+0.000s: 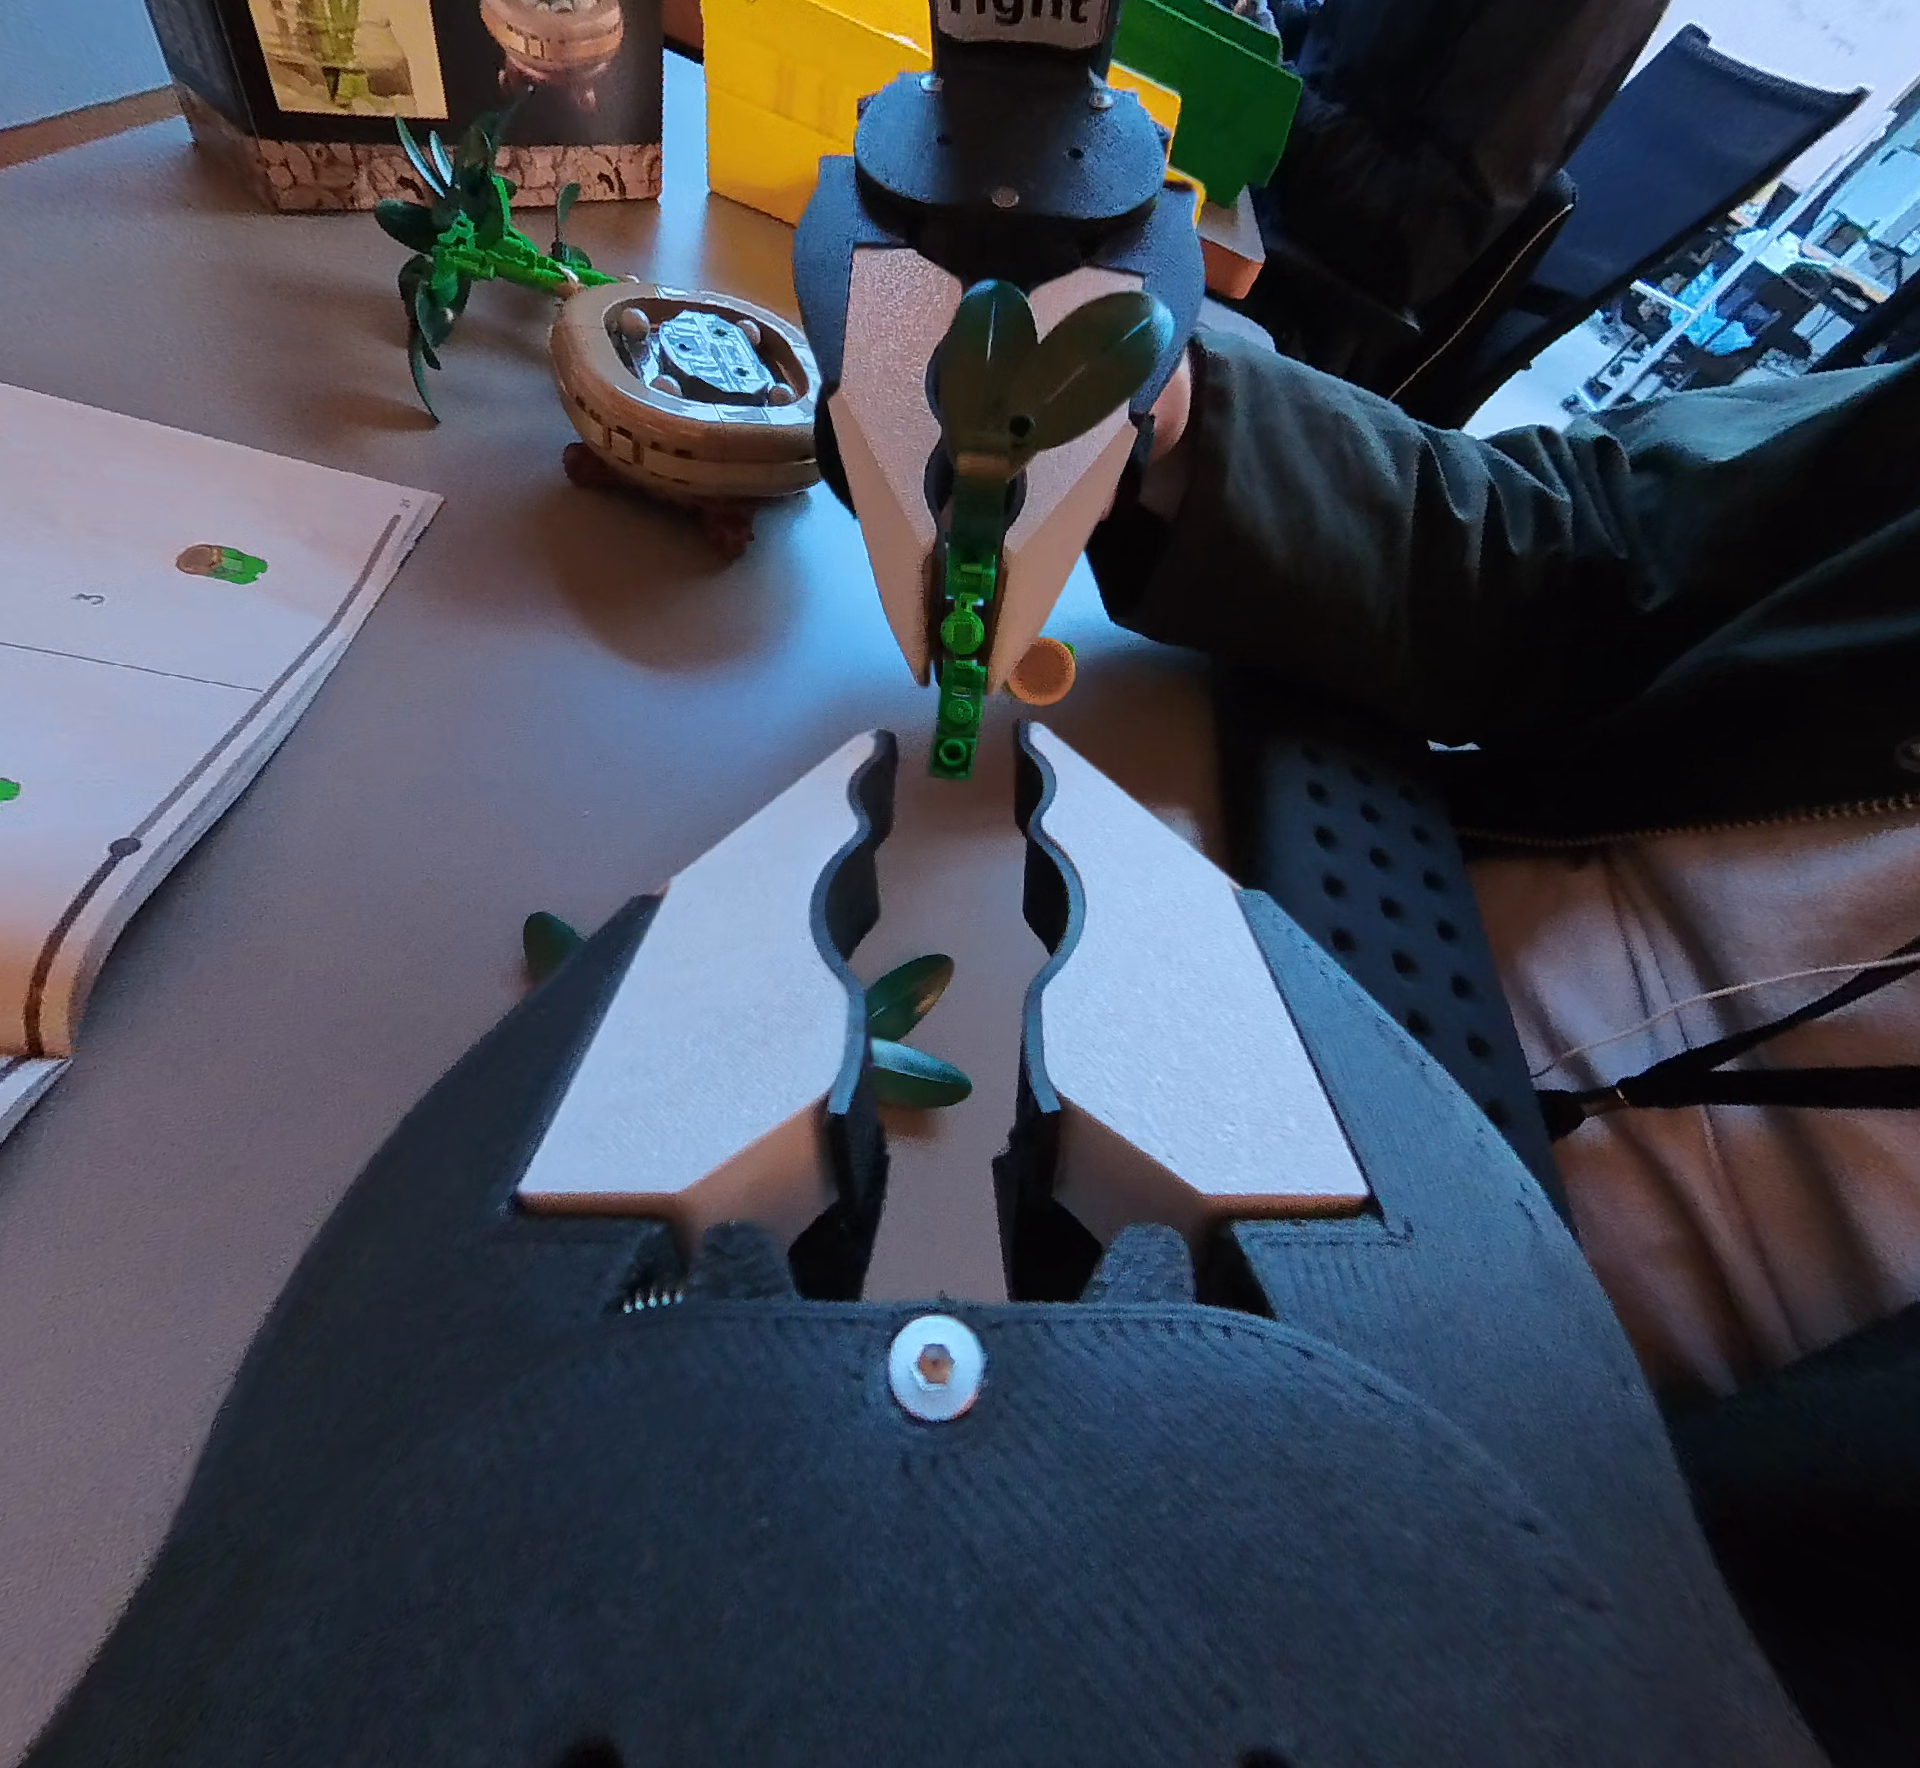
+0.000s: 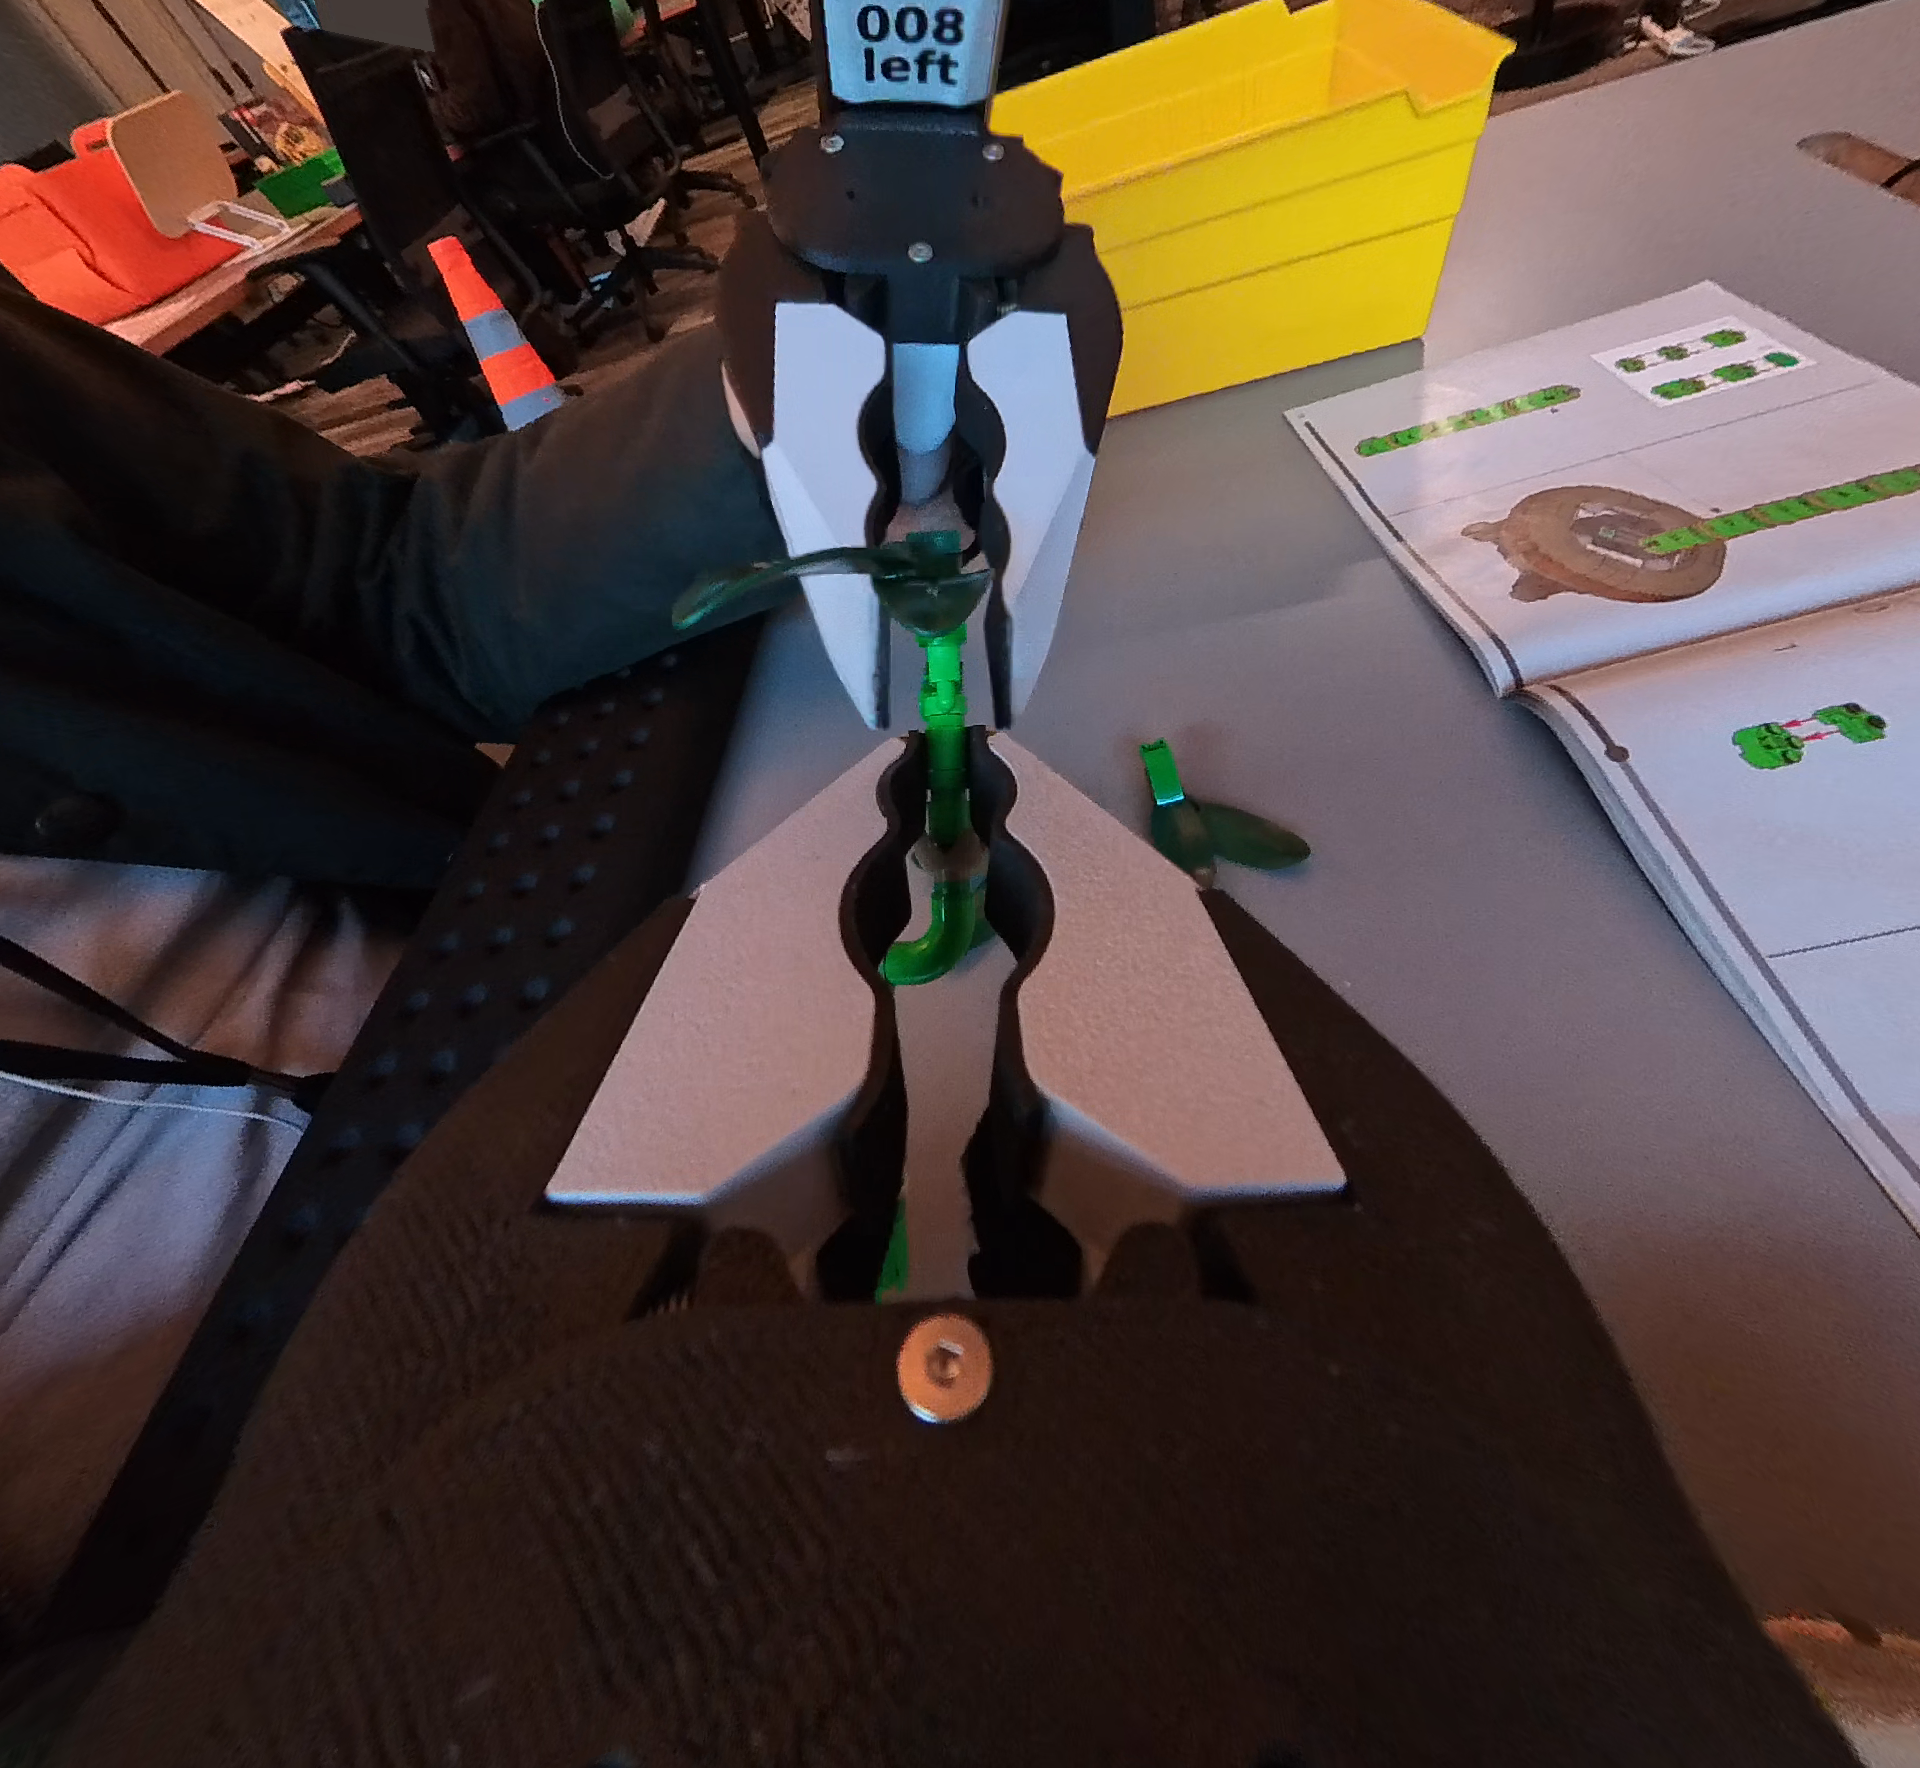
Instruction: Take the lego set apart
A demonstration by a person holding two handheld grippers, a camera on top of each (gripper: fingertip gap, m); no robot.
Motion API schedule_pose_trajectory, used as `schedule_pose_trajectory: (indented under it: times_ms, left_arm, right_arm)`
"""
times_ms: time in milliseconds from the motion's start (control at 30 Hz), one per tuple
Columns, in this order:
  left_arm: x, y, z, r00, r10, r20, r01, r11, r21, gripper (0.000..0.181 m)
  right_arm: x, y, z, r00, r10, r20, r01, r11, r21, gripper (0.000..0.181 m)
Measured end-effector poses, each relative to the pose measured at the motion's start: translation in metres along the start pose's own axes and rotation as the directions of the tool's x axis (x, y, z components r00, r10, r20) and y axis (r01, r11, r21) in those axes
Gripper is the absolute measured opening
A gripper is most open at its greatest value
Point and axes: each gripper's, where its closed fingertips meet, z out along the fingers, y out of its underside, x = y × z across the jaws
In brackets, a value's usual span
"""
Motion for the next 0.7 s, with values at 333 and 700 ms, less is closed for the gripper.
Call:
schedule_pose_trajectory:
  times_ms: [333, 700]
  left_arm:
    - [0.001, 0.0, 0.004, 1.0, 0.014, -0.008, -0.014, 1.0, 0.004, 0.007]
    - [0.01, 0.001, 0.003, 0.998, 0.039, -0.052, -0.04, 0.999, -0.018, 0.006]
  right_arm:
    - [0.0, 0.002, 0.002, 1.0, 0.022, 0.012, -0.022, 1.0, -0.007, 0.006]
    - [-0.009, 0.003, 0.006, 0.999, -0.019, 0.047, 0.02, 0.999, -0.026, 0.006]
